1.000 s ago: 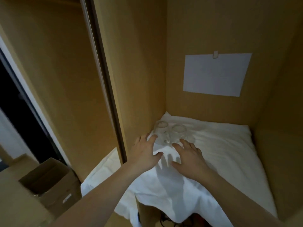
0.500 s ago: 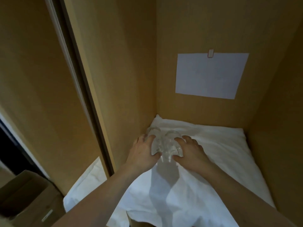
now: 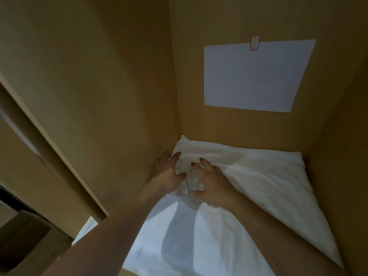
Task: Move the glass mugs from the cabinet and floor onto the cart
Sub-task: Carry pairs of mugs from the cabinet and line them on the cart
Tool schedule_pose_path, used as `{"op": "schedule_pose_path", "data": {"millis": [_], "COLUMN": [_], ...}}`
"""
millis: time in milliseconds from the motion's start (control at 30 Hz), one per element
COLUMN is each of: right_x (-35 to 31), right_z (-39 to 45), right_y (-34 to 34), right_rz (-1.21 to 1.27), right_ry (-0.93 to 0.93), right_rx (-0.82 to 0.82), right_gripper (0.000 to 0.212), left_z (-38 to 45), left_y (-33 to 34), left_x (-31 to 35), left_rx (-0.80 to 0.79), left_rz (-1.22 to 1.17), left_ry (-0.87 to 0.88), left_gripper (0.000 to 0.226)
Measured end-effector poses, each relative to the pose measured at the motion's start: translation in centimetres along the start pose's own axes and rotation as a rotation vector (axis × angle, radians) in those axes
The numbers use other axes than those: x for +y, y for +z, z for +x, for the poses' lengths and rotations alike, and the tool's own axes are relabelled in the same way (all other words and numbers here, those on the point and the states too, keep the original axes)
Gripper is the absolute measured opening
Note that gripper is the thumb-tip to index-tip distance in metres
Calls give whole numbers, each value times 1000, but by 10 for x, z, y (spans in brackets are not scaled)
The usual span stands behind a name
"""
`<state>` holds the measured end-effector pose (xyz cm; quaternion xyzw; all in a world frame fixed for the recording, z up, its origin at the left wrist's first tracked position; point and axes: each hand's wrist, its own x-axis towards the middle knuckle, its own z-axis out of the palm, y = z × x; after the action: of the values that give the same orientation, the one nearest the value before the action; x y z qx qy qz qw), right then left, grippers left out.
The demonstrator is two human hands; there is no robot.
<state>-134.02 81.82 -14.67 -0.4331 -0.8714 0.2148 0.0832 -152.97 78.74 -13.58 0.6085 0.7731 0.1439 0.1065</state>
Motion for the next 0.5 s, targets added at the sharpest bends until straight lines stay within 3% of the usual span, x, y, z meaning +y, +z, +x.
{"op": "schedule_pose_path", "data": {"millis": [200, 367, 500], "right_x": [16, 31, 41], "right_z": [7, -8, -26], "right_y": [13, 17, 24], "right_rz": [63, 177, 308], "right_ry": [-48, 26, 128], "right_rx": [150, 339, 503], "right_gripper": [77, 78, 88], "left_z": [3, -23, -42], "left_y": [6, 11, 17], "left_x": [1, 3, -4], "left_rx": [-9, 70, 73], "left_rz": [-185, 3, 37], "left_ry": [-61, 31, -7], "left_gripper": [77, 76, 76]}}
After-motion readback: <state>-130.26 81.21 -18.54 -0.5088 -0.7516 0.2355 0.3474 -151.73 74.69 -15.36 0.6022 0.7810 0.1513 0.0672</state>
